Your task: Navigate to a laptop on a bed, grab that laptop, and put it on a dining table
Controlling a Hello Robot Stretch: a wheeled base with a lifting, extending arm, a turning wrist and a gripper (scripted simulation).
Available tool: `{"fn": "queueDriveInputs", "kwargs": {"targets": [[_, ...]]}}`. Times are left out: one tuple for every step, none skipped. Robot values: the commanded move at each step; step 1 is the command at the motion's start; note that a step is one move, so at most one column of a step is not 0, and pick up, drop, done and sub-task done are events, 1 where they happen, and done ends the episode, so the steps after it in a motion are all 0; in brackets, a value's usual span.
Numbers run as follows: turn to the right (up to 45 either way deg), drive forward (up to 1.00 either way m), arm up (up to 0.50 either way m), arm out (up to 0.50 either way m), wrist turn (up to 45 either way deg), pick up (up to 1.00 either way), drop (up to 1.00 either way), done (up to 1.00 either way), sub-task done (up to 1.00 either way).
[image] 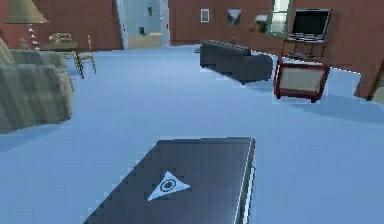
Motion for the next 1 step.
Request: {"fn": "queueDriveInputs", "kwargs": {"targets": [[0.0, 0.50, 0.00, 0.00, 0.0, 0.00, 0.00, 0.00, 0.00]]}}
